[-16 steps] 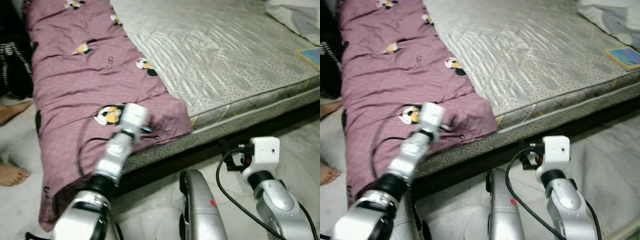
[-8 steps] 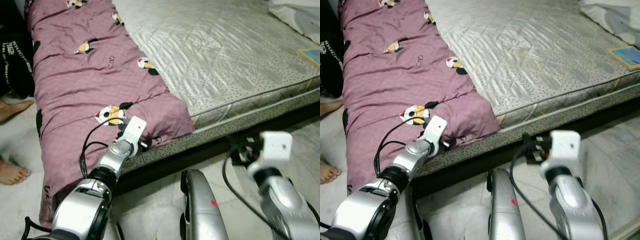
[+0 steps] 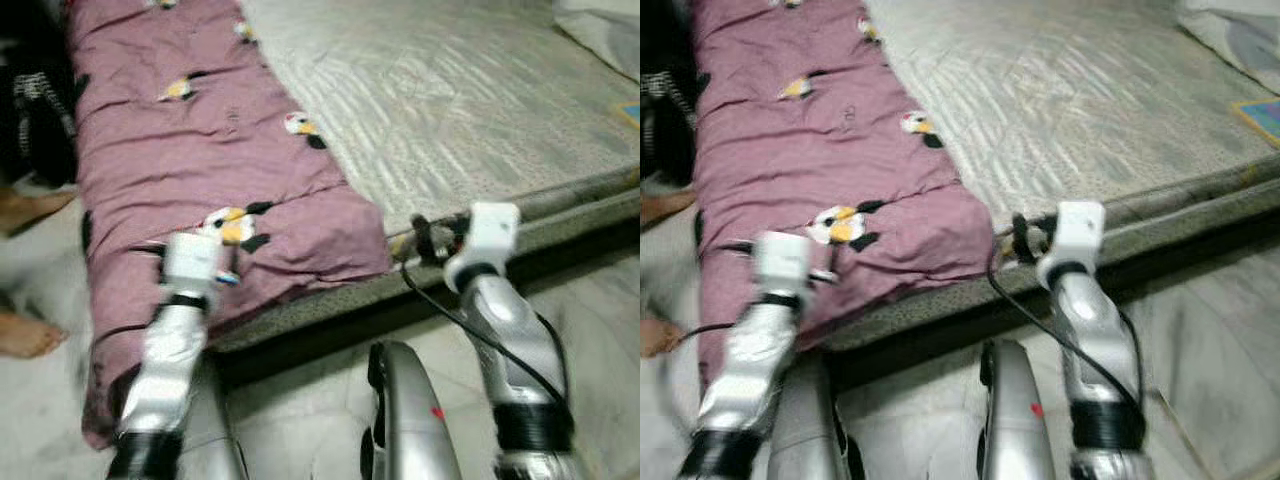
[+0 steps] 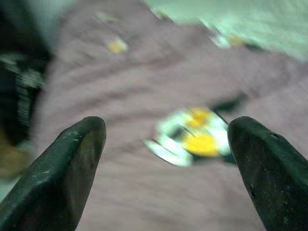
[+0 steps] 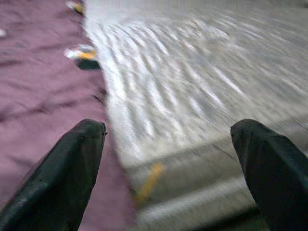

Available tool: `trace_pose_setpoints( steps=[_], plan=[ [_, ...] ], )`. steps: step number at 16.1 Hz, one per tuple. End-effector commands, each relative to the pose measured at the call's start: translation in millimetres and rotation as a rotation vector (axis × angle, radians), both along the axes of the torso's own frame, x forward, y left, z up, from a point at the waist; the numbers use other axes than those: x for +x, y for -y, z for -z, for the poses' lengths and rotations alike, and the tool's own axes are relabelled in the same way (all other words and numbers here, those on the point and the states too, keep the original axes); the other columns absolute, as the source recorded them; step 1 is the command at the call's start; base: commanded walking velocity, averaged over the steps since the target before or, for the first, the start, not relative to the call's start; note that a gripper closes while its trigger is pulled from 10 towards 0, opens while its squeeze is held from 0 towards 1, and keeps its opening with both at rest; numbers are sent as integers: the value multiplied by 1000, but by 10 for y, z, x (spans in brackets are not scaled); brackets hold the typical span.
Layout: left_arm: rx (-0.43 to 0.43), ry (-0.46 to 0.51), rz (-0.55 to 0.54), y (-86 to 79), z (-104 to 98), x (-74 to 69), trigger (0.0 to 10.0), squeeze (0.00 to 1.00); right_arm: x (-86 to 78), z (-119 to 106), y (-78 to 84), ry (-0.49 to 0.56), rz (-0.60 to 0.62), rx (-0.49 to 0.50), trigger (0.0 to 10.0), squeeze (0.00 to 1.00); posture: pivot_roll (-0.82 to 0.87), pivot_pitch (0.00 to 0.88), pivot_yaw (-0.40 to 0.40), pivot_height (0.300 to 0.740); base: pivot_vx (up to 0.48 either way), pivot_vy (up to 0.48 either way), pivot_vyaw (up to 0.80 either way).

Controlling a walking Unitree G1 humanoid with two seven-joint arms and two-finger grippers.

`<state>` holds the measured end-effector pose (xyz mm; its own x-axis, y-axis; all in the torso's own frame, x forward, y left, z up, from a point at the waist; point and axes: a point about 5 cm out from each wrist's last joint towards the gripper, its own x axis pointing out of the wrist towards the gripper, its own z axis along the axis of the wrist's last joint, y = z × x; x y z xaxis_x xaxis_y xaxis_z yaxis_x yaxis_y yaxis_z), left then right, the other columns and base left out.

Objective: Clean up the room

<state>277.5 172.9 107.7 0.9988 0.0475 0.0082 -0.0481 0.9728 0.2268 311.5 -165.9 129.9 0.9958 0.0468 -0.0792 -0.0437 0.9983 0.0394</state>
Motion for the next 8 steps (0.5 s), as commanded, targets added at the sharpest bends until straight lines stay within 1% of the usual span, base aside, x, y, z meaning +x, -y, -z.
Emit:
trace_pose_setpoints(
  steps=[1,3,4,6,8],
  plan=[
    [-16,63,-36,-52,-161,-48,10000,0,49,17,-46,6,-13,-1,10000,0,103,26,-52,512,0,0,0],
    [-120,68,-90,-115,-302,-200,10000,0,177,34,-115,15,-32,5,10000,0,141,18,-62,512,0,0,0],
    [-116,55,-100,-155,-315,-340,10000,0,254,60,-197,4,-62,40,10000,0,171,11,-63,512,0,0,0],
    [-157,-16,-166,-237,-205,-503,10000,0,325,165,-304,-61,-93,41,10000,0,185,9,-59,512,0,0,0],
    [-140,-49,-193,-297,-151,-585,10000,0,359,289,-467,-141,-158,51,10000,0,193,13,-59,512,0,0,0]
  ],
)
